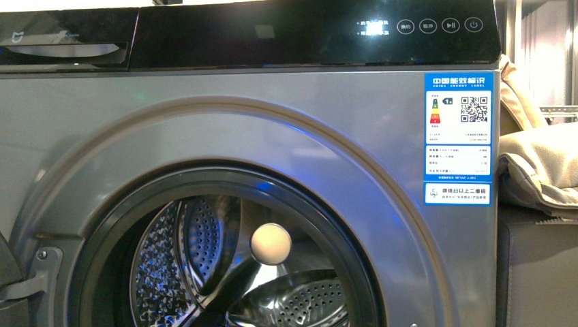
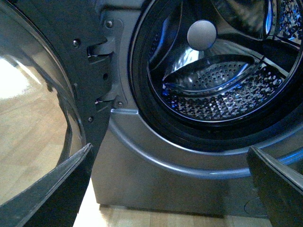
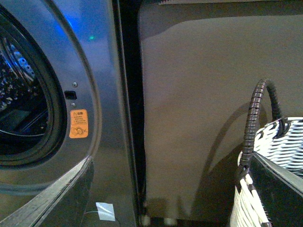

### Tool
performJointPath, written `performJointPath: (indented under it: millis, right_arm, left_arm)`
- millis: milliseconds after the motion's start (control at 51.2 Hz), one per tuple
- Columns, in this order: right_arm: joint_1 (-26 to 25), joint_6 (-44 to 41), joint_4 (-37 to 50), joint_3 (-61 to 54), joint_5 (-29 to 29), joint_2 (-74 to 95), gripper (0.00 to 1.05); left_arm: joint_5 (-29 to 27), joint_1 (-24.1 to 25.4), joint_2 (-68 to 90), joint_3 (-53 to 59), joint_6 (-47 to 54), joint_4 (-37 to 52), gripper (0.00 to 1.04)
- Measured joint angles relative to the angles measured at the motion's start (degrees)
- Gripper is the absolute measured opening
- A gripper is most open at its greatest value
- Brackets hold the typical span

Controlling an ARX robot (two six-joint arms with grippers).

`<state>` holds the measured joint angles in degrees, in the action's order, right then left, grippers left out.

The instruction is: Put clothes into washing machine

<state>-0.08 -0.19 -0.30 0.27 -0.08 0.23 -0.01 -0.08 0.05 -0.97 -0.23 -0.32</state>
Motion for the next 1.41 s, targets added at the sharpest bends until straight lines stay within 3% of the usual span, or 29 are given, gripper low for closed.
performJointPath:
  millis: [567,684,742,820,1153,1407]
  right_arm:
    - [-0.2,-0.15,0.13,0.0,-0.57,0.02,0.97]
    - [-6.86,-0.79,3.67,0.11,-11.63,1.73,0.97]
    - [-14.29,-0.7,6.47,0.52,-18.38,4.52,0.97]
    - [-20.41,-0.44,9.29,1.07,-23.91,7.26,0.97]
    - [-35.36,2.19,23.93,5.73,-36.7,19.67,0.97]
    - [-48.96,9.46,39.82,17.62,-46.58,40.24,0.97]
  left_arm:
    - [0.0,0.0,0.0,0.0,0.0,0.0,0.98]
    - [0.0,0.0,0.0,0.0,0.0,0.0,0.98]
    - [0.0,0.0,0.0,0.0,0.0,0.0,0.98]
    - [0.02,0.0,0.0,0.0,0.0,0.0,0.98]
    - [0.0,0.0,0.0,0.0,0.0,0.0,0.98]
    - [0.02,0.0,0.0,0.0,0.0,0.0,0.98]
